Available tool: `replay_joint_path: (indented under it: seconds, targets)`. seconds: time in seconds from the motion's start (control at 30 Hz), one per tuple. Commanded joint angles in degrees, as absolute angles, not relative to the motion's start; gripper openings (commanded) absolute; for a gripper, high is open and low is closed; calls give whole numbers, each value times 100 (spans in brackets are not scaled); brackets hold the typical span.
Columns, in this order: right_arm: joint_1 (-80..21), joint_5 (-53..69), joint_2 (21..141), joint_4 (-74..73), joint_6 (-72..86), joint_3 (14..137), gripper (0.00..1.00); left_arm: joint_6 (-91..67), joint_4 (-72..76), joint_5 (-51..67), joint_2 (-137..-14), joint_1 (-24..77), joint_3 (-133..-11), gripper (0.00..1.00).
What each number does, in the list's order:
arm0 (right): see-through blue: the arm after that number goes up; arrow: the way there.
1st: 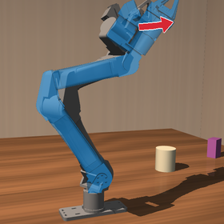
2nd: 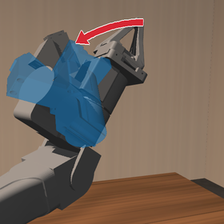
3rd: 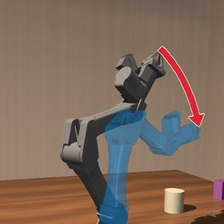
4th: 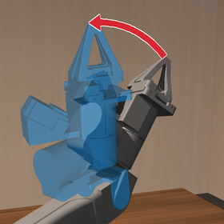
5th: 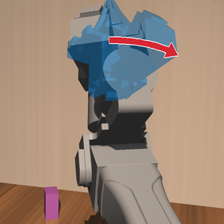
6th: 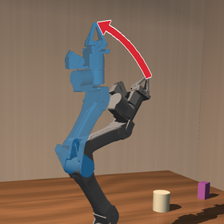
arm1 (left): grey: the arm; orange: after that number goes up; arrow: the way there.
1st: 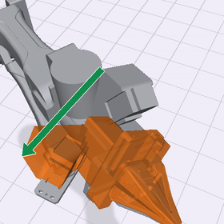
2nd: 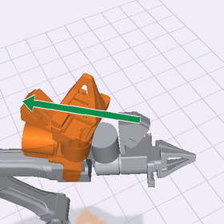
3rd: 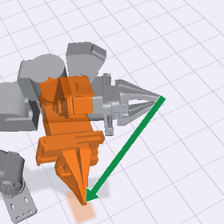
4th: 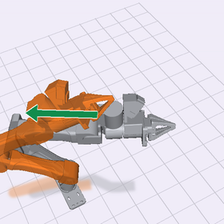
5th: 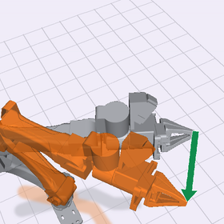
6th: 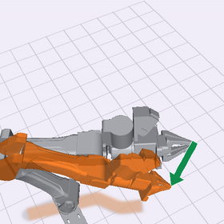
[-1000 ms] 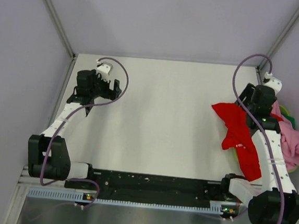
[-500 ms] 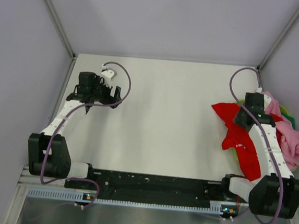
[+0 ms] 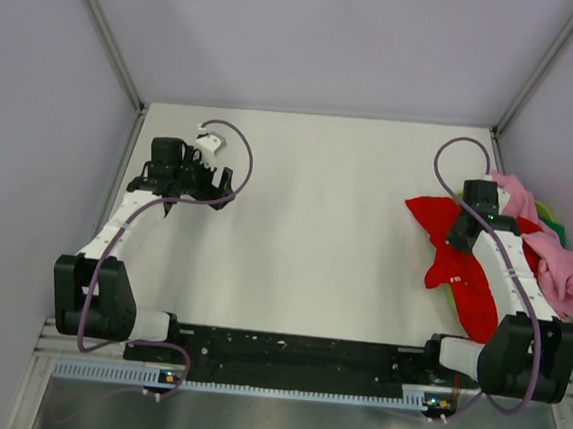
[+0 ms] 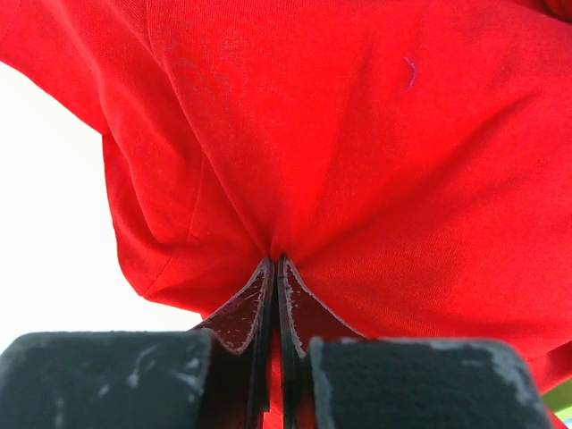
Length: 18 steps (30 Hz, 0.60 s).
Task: Fold and stack the t-shirts
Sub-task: Grab crumpled tshirt from bin with the right arm
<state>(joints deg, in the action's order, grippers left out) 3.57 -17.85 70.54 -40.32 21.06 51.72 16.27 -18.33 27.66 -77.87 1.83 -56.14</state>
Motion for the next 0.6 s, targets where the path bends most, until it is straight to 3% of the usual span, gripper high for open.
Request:
replay_joint_path:
  seconds: [0.0, 0.23, 0.57]
  targets:
    - [413, -1977, 6584, -3999, 2110, 5308, 0, 1723, -1846, 2935, -7708, 167, -5862, 92]
    - [413, -2144, 6161, -4034, 1671, 6212, 0, 1749, -1934, 2962, -7734, 167, -5968, 92]
    - [413, -1926, 6468, -3613, 827, 8883, 0, 1890, -2171, 2698, -7796, 167, -6354, 92]
